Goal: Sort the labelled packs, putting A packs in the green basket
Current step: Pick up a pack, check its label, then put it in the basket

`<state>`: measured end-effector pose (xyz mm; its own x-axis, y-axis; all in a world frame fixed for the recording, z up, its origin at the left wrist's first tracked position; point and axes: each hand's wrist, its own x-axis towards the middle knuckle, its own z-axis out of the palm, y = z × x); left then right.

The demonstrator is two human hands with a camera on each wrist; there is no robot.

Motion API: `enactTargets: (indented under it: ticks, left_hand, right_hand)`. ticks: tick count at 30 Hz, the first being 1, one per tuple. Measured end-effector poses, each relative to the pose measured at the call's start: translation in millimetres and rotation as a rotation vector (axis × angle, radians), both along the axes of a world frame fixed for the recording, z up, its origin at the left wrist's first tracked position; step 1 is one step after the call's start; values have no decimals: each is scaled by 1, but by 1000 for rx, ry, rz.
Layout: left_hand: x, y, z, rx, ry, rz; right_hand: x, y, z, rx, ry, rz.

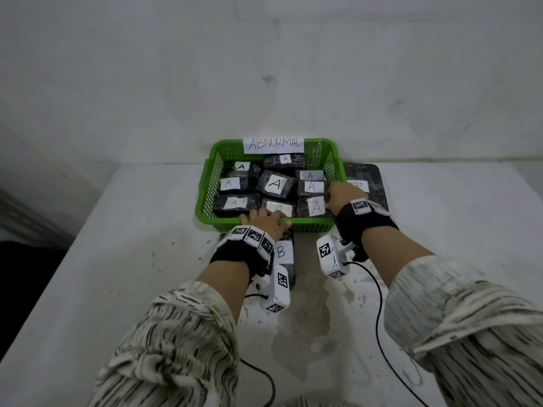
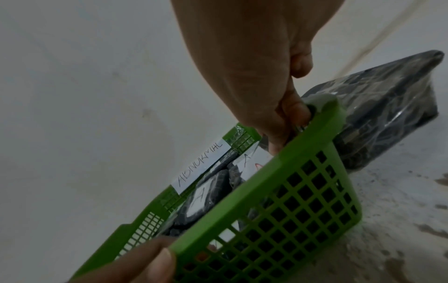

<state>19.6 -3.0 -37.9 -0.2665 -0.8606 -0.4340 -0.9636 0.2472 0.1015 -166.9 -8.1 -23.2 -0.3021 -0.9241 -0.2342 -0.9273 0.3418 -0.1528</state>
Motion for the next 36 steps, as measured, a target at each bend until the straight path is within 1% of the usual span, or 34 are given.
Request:
enactTargets:
  ticks: [2, 7, 12, 16, 21, 23, 25, 27, 31, 34, 36]
  left_hand:
    - [0, 0, 1, 7, -4, -1]
    - [-1, -1, 1, 7, -12, 5]
    - [-1, -1, 1, 13, -15, -1]
    - [-1, -1, 0, 10, -14, -6]
    - [-1, -1, -1, -3, -6, -2]
    - [-1, -1, -1, -18, -7, 0]
    - [-1, 0, -2, -28, -8, 1]
    - [-1, 2, -2, -41, -2, 1]
    - [-1, 2, -1, -46, -6, 1]
    - [-2, 2, 0, -41, -8, 4]
    - [-3, 3, 1, -53, -24, 9]
  right_hand:
    - [1, -1, -2, 10, 41, 11]
    - [-1, -3, -4, 23, 50, 22]
    - [6, 2, -11, -12, 270, 157]
    - [7, 1, -8, 1, 306, 176]
    - [8, 5, 0, 9, 313, 173]
    - [8, 8, 0, -41, 308, 173]
    - [8, 10, -3, -91, 267, 197]
    - [9, 11, -5, -56, 259, 224]
    - [13, 14, -3, 42, 274, 217]
    - [11, 13, -2, 124, 226, 217]
    - [9, 10, -1, 128, 167, 198]
